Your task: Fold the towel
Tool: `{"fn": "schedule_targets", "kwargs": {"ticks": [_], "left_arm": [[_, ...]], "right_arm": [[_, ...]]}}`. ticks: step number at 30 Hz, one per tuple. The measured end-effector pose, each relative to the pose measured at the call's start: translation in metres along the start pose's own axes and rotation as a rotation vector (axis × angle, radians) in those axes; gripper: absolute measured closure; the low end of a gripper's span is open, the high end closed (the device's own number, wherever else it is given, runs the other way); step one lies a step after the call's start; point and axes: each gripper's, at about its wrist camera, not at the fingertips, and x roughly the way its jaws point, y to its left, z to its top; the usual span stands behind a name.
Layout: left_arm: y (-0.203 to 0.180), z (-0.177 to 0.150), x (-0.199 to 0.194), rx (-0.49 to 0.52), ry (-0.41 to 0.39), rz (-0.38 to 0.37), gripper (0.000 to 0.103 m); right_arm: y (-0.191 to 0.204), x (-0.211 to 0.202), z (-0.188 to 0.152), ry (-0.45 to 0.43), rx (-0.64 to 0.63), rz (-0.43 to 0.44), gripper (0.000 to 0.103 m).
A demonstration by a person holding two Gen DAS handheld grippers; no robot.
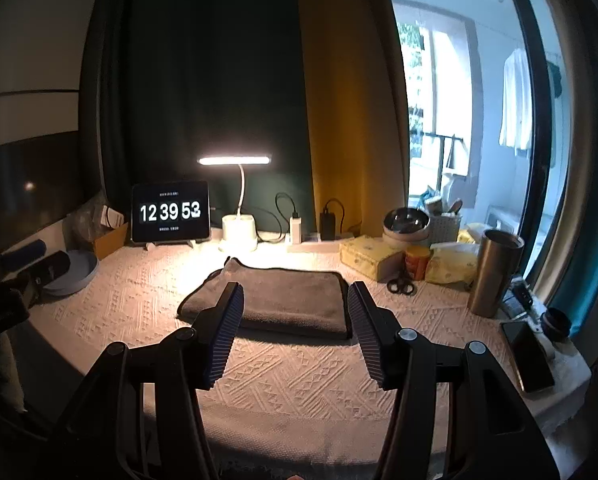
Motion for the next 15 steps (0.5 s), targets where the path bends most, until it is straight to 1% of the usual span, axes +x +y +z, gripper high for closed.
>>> {"fn": "schedule_targets", "kwargs": {"ticks": [1, 6, 11, 12, 15], "left_arm": [[-0.001, 0.000, -0.003, 0.001, -0.014, 0.007, 0.026], [0.004, -0.001, -0.022, -0.017, -0.080, -0.014, 0.026], [0.009, 0.001, -0.033, -0.034, -0.133, 0.003, 0.025], [0.009, 0.000, -0.035, -0.031, -0.149, 0.019, 0.023], [0.006, 0.001, -0.043, -0.009, -0.188, 0.084, 0.011]], "right_arm": [[0.002, -0.005, -0.001, -0.019, -0.007, -0.008, 0.046], [0.009, -0.027, -0.008, -0.082, -0.029, -0.022, 0.046], [0.019, -0.047, -0.010, -0.154, -0.065, -0.034, 0.046], [0.021, -0.051, -0.010, -0.170, -0.068, -0.039, 0.046], [0.025, -0.058, -0.011, -0.204, -0.079, -0.047, 0.045]]}}
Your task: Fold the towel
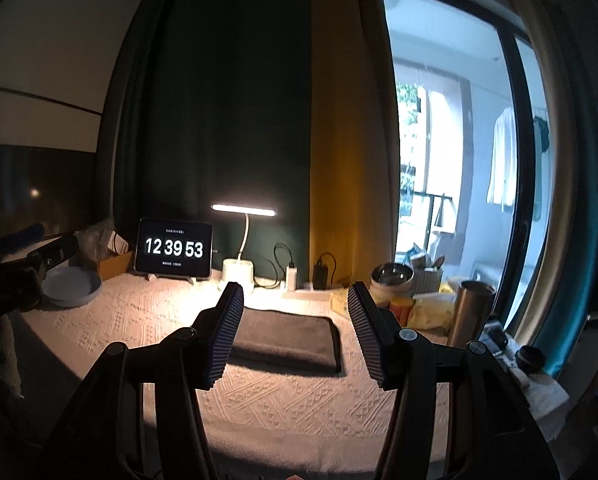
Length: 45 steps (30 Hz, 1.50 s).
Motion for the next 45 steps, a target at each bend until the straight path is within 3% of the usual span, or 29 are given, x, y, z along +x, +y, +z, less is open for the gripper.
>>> {"fn": "schedule_targets", "kwargs": {"ticks": [10, 16, 45], "left_arm": [[0.001, 0.001, -0.003, 0.012, -0.029, 0.011, 0.009], [0.001, 0.002, -0.001, 0.015, -0.018, 0.009, 0.009], [0.001, 0.002, -0.001, 0.008, -0.010, -0.007, 0.008]], "right_arm": [[-0.006, 0.002, -0.003, 0.007, -0.008, -0.025, 0.045], [-0.007, 0.009, -0.005, 0.039, -0.008, -0.021, 0.044], [-0.004, 0.011, -0.007, 0.037, 0.000, -0.023, 0.043]]}}
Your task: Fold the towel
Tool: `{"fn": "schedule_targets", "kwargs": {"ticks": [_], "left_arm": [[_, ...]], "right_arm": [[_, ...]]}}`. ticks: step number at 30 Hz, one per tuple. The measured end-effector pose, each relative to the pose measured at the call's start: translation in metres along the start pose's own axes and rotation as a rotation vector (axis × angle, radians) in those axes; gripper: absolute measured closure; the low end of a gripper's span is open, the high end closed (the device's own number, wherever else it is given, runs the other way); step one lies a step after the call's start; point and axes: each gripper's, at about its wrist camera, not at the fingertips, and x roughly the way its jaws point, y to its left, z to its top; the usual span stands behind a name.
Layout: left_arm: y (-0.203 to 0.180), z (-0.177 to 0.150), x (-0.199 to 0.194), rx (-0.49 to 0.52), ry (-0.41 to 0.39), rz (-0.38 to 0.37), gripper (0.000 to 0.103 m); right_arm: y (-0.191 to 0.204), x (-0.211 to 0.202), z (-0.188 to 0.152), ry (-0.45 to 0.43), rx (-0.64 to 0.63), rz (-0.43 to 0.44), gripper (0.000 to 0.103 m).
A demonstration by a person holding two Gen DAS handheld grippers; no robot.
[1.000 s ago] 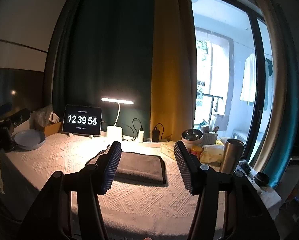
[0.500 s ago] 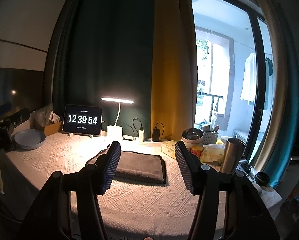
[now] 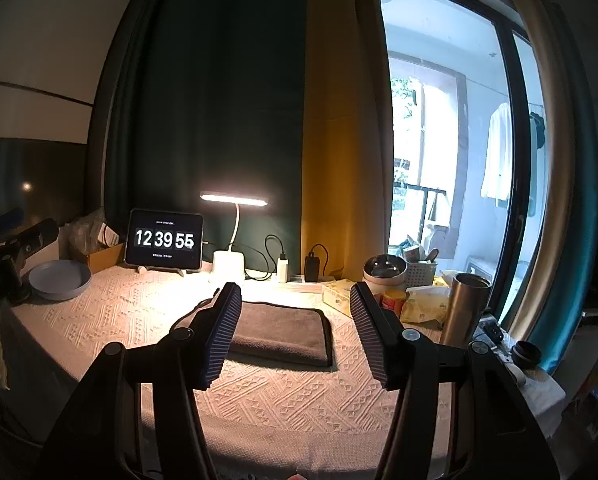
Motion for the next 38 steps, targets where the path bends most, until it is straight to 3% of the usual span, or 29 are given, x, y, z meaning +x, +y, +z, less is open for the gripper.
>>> {"fn": "schedule_targets", "kwargs": {"ticks": [38], "left_arm": [[-0.010, -0.010, 0.020, -0.011, 0.036, -0.032, 0.008]], "right_arm": [[-0.001, 0.025, -0.009, 0.047, 0.040, 0.038, 0.043]]}}
